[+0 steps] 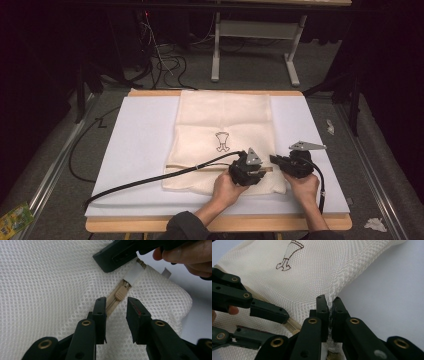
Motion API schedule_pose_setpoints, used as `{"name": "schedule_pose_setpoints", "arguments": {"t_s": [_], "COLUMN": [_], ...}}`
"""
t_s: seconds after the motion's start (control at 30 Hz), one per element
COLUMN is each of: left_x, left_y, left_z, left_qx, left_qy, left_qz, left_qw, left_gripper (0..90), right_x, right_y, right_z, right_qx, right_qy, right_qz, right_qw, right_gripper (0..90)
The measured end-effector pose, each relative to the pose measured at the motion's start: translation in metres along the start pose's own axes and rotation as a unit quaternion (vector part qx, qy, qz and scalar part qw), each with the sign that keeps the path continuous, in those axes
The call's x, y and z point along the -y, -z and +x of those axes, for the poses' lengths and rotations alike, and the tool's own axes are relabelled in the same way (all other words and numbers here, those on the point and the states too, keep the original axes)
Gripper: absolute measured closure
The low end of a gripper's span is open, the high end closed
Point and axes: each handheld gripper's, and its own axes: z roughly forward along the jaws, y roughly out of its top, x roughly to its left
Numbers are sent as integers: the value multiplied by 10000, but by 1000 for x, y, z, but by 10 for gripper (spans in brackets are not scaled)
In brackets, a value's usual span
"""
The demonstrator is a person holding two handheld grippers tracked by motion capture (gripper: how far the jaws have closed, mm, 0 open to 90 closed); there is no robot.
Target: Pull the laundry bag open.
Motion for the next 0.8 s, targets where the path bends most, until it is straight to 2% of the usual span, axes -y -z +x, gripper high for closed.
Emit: {"name": "schedule_pose_setpoints", "arguments": {"t_s": [0.3, 0.6, 0.8], "left_x": [0, 1, 2], "left_y": [-7, -9, -13], "left_z": [3, 1, 3], "left_qx": [54, 138, 273], "left_qy": [182, 219, 382], "left_qz": [-2, -138, -149], "left_qw": [9998, 9996, 9988], "left_gripper": [687, 684, 738], "right_x": [-2, -5, -7], "right_y": [0, 0, -2], "right_z": [4, 7, 9], "right_qx": [-101, -166, -186], "right_qy": [-6, 17, 42], "right_qz": [-65, -73, -34], "right_qw": [9999, 9998, 9998], "right_gripper": [884, 884, 884]}}
